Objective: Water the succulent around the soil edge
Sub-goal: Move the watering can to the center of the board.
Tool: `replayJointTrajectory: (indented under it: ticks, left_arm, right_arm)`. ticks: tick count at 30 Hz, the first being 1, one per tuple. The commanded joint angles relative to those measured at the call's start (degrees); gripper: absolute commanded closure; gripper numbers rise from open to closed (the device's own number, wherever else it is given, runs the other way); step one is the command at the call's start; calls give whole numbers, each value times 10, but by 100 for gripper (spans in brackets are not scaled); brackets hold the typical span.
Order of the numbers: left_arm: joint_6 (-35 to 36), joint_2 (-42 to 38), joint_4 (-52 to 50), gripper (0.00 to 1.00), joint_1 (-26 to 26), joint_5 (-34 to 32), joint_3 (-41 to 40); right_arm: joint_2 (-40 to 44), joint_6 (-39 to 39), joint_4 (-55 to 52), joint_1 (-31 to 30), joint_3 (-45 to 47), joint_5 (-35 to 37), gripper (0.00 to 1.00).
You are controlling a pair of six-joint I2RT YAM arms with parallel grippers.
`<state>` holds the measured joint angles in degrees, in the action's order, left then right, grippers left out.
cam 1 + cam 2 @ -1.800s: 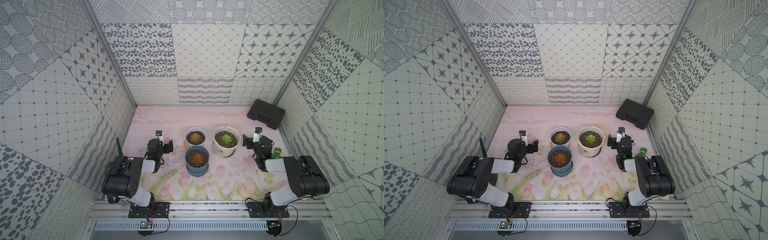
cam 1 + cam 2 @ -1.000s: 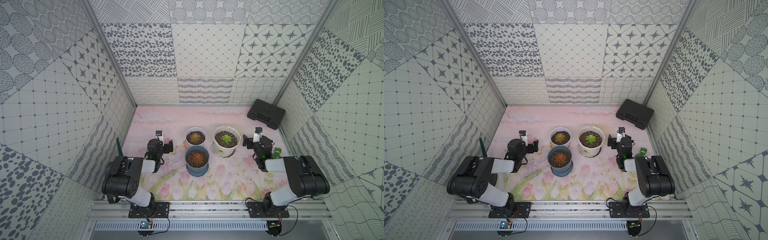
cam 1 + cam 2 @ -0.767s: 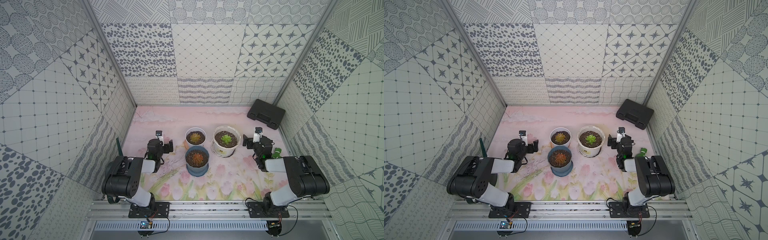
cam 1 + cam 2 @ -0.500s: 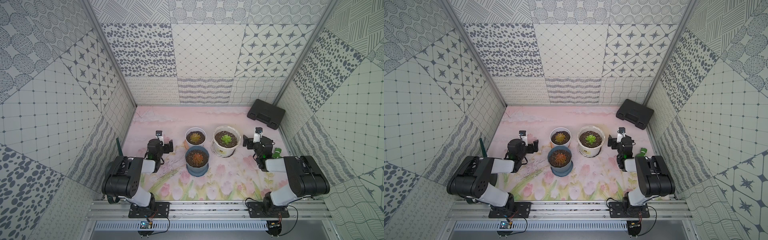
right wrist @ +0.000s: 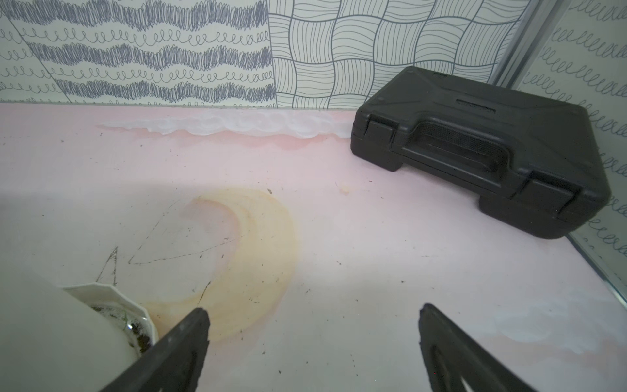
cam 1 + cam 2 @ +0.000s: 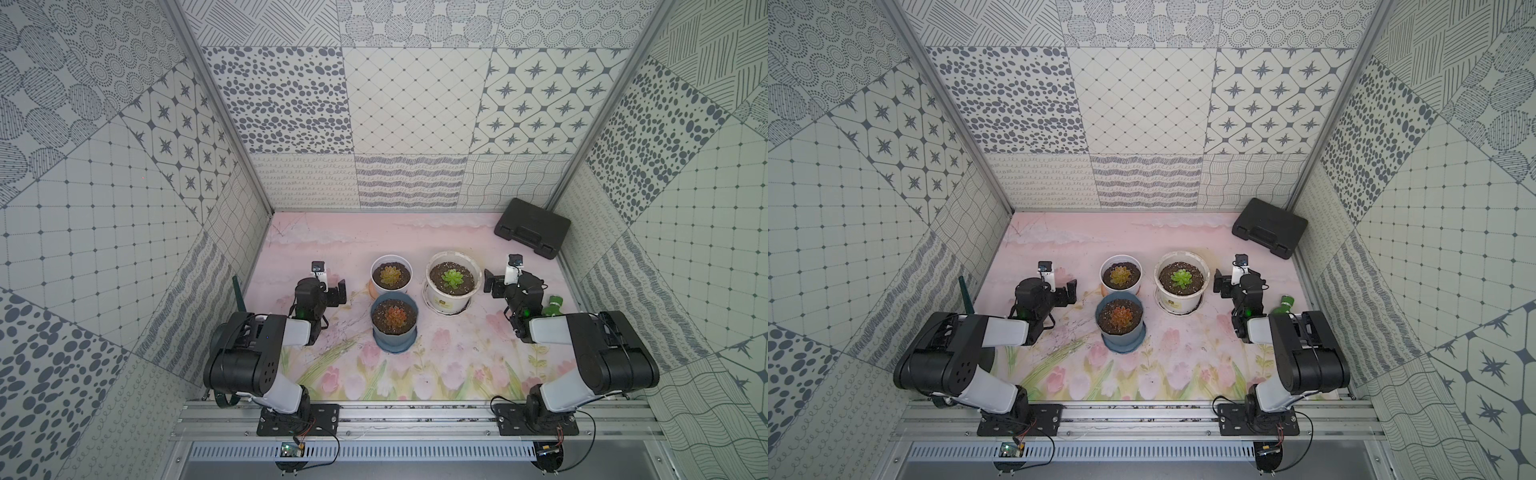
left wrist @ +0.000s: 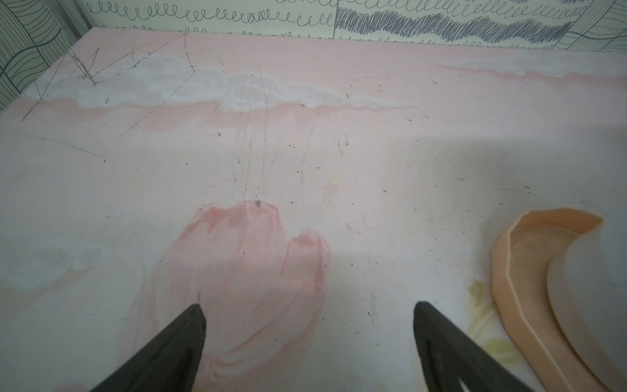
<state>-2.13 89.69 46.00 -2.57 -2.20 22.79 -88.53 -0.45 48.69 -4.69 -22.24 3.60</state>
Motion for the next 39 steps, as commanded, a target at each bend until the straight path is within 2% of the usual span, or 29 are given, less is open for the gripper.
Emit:
replayJointTrajectory:
  ticks: [1,7,11,17,23,27,32,36,39]
  left_arm:
    - [2,3,29,2,-7,-7,5]
    - [2,3,30,1,-8,-7,3]
    - [4,-14,-3,1,-8,-10,15]
    - [-2,-51,-209,2,-53,-106,107]
    - [-71,-90,-260,1,-67,-236,120]
    - [-174,-105,-388,1,-68,-311,176]
    - [-275,-107,-553,2,-68,-304,264]
    - [-298,-140,-635,2,-68,-309,301]
    - [-317,-183,-723,1,-68,-345,323]
  right_arm:
    - [-2,-2,40,-4,12,24,2]
    - [25,14,19,-15,10,98,2]
    - [94,44,-85,-24,-9,178,2]
    - [209,102,-235,-30,-27,268,2]
    - [322,176,-405,-70,-56,274,2]
    - [368,188,-480,-148,-84,267,2]
    - [399,176,-548,-249,-119,249,2]
    - [401,177,-578,-311,-130,204,2]
    - [398,176,-555,-339,-118,179,2]
